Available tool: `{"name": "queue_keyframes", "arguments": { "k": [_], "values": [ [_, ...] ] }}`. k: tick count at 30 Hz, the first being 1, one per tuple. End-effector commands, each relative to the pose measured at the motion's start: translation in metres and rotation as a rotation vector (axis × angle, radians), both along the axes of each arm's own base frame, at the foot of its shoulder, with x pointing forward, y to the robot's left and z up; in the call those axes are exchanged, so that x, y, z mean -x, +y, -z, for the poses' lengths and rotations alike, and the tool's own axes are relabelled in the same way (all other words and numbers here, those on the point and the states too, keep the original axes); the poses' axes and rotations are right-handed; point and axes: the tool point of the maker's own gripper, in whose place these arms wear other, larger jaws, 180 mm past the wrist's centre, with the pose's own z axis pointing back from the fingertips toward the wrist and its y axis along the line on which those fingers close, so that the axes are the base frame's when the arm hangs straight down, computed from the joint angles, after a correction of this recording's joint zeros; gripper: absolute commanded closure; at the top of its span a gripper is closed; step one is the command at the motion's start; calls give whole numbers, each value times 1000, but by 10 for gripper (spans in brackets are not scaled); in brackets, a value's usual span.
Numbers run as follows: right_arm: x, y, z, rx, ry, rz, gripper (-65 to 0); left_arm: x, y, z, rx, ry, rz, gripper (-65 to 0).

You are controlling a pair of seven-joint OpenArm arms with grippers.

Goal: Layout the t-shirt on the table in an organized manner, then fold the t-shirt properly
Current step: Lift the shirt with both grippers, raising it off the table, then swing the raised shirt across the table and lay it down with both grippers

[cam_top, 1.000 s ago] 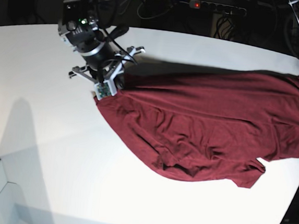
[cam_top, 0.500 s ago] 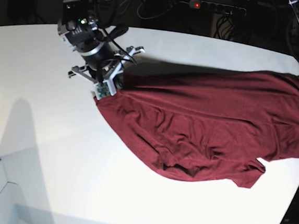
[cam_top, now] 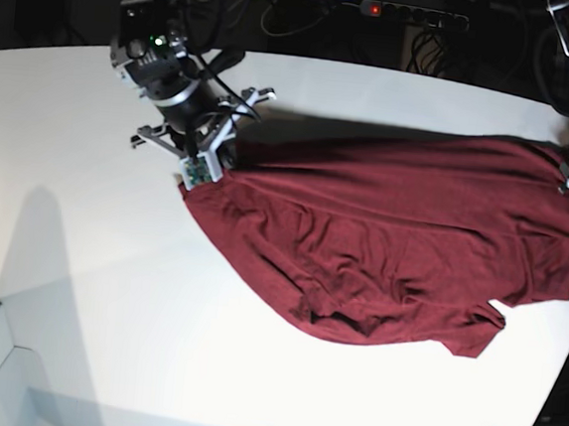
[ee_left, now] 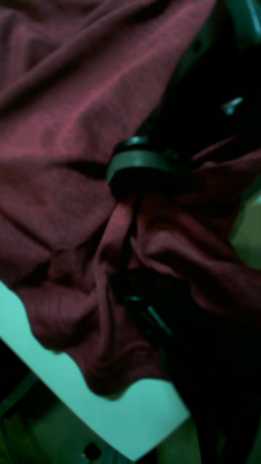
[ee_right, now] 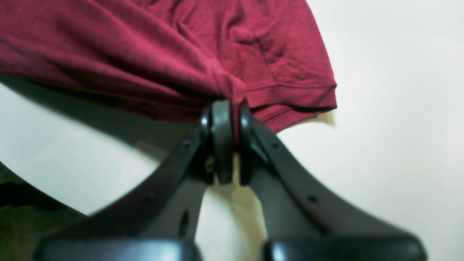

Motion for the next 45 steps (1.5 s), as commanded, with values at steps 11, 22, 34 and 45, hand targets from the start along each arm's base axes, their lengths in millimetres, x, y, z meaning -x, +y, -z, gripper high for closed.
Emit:
{"name": "queue_keyframes", "arguments": {
  "k": [11,22,34,45],
  "values": [
    [-4,1,-10,-12,-40,-7,0,-7,11,-11,-14,-18,-9,0],
    [-16,-7,-26,-33,-128,23,0,-38,45,-187,-274,-405,-31,0],
    [-86,-47,-101,-28,-412,133,0,-98,6,-343,-404,-800,46,0],
    [-114,-104,-145,3,-541,283,0,-130,-23,-330,-378,-765,151,0]
  ]
}}
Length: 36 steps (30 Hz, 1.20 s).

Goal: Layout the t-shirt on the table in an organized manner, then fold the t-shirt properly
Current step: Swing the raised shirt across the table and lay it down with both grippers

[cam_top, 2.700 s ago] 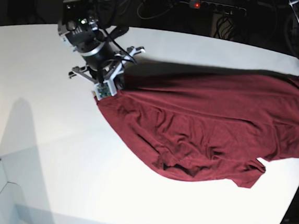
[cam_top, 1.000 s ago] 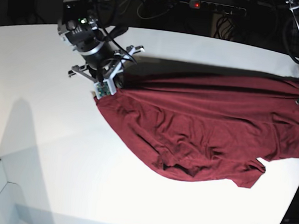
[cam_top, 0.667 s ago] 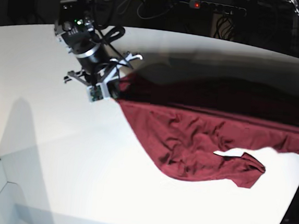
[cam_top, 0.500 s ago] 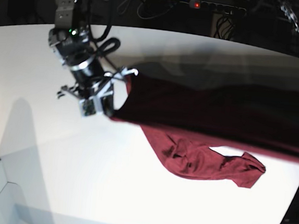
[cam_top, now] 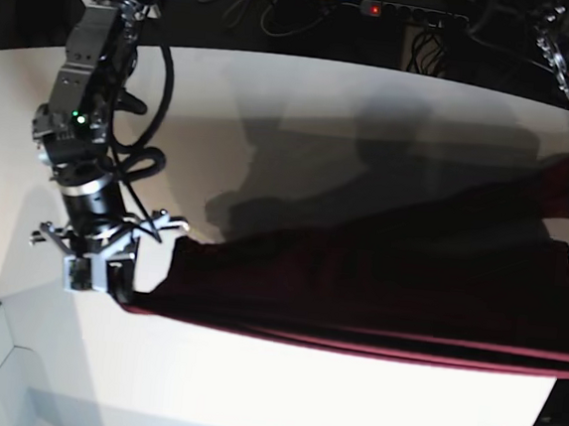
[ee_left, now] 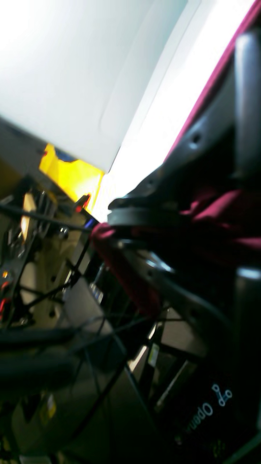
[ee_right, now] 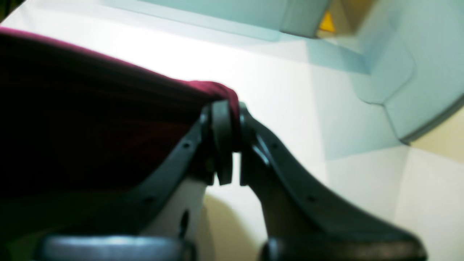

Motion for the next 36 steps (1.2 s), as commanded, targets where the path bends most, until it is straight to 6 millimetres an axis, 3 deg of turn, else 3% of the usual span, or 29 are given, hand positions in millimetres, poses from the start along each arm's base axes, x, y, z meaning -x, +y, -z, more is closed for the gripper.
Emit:
{"name": "queue_keyframes", "arguments": {
  "k": [1,6,10,18,24,27,32,36],
  "values": [
    [-2,-9,-16,6,-56,31,0,5,13,-31,-57,-79,-43,0],
    [13,-13,6,8,3,44,0,6,21,-17,-32,-46,-59,0],
    [28,-12,18,1,-4,35,0,26,35,-6,-22,-25,-101,0],
    [56,-7,29,-18,-55,13,0,65,26,-6,-55,-41,-131,0],
    [58,-6,24,-23,-96,7,0,80,10,-16,-104,-57,-118,0],
    [46,-6,11,-24,-136,7,0,75,8,-23,-98,-81,-112,0],
    [12,-9,-11,-25,-170,18,0,24,-6,-6,-12,-70,-41,0],
    [-31,-14,-7,-38,-109,30,0,-29,-15,20,90,-18,16,0]
  ]
}}
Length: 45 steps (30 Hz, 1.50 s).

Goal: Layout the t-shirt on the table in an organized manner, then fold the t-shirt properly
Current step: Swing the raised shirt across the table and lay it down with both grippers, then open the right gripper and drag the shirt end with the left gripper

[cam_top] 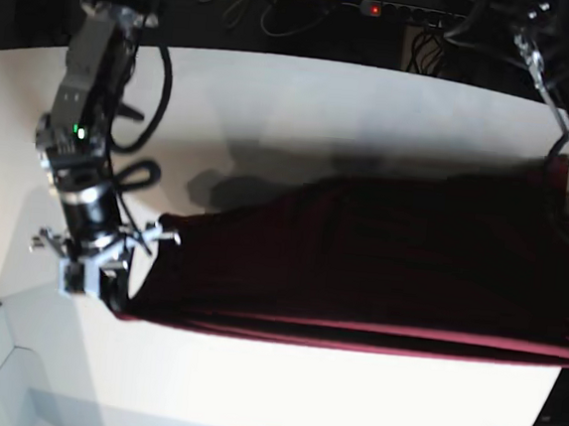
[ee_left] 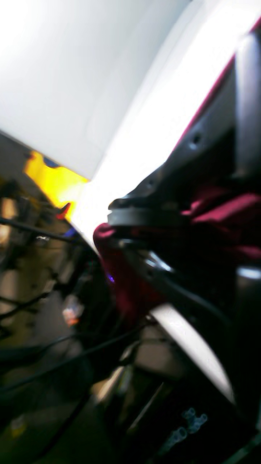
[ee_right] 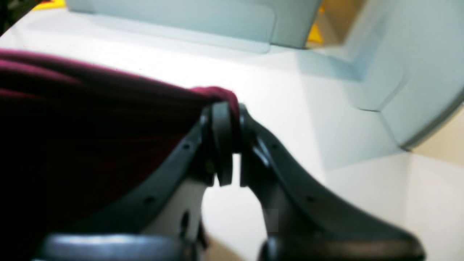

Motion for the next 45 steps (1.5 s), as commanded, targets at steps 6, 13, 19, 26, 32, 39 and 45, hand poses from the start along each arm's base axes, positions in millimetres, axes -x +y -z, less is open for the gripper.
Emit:
{"name": "queue_keyframes", "arguments": {
  "k": [6,13,19,26,32,39,45],
  "values": [
    [-84,-29,6,-10,59,29,0,-102,-27,5,114,66,92,0],
    [-149,-62,58,-84,257,57,0,-174,-75,32,33,103,124,-2],
    [-144,-85,93,-101,353,91,-8,-185,-104,54,-106,141,170,-193],
    [-127,-106,110,-76,387,120,-251,-186,-107,50,-111,124,171,-505],
    [-110,-125,91,-61,286,170,-367,-175,-81,60,-116,152,141,-575],
    [-52,-137,77,-92,160,270,-402,-111,-67,137,-170,312,200,-554],
    [-10,-111,111,-103,218,256,-402,-45,-94,152,-285,287,346,-423]
  ]
}}
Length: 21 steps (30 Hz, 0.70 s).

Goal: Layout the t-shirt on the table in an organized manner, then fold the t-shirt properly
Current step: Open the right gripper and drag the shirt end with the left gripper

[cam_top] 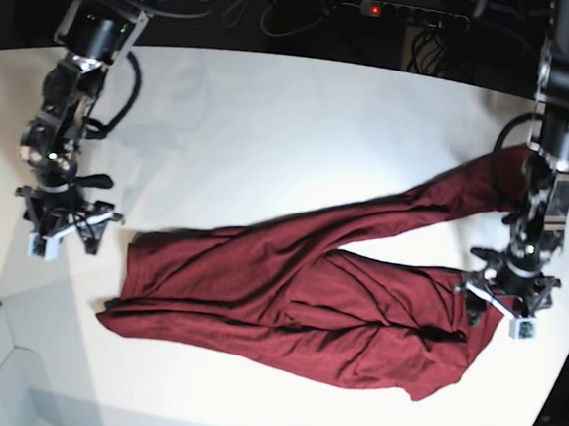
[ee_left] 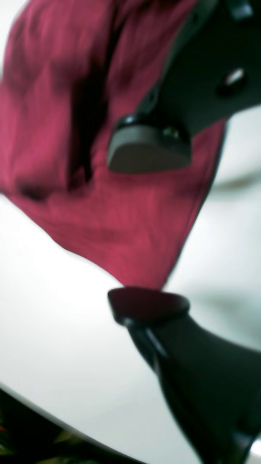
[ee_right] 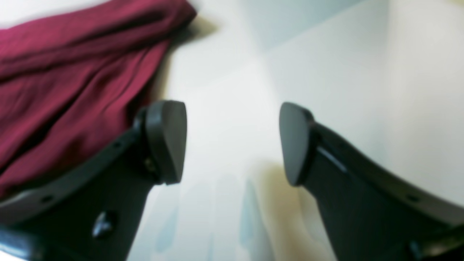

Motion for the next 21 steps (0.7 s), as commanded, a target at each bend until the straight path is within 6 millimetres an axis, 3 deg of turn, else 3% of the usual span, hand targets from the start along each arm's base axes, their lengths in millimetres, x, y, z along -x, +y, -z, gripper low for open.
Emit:
{"name": "queue_keyframes", "arguments": {
  "k": [1,5,10,15,21],
  "values": [
    [-6,-6,-20,18,-70,6,-402,4,9,-21,-16,-64,-4,-399],
    [13,5,-4,1,-38,3,-402,50,12,-9,-1,-52,-16,-338],
    [25,12,0,-6,-29,4,-401,97,26,22,6,30,-60,-337],
    [30,16,4,-10,-19,-1,-401,117,18,45,37,80,-72,-338],
    [36,21,10,-22,-4,-1,-401,135,0,44,50,84,-33,-338]
  ]
}}
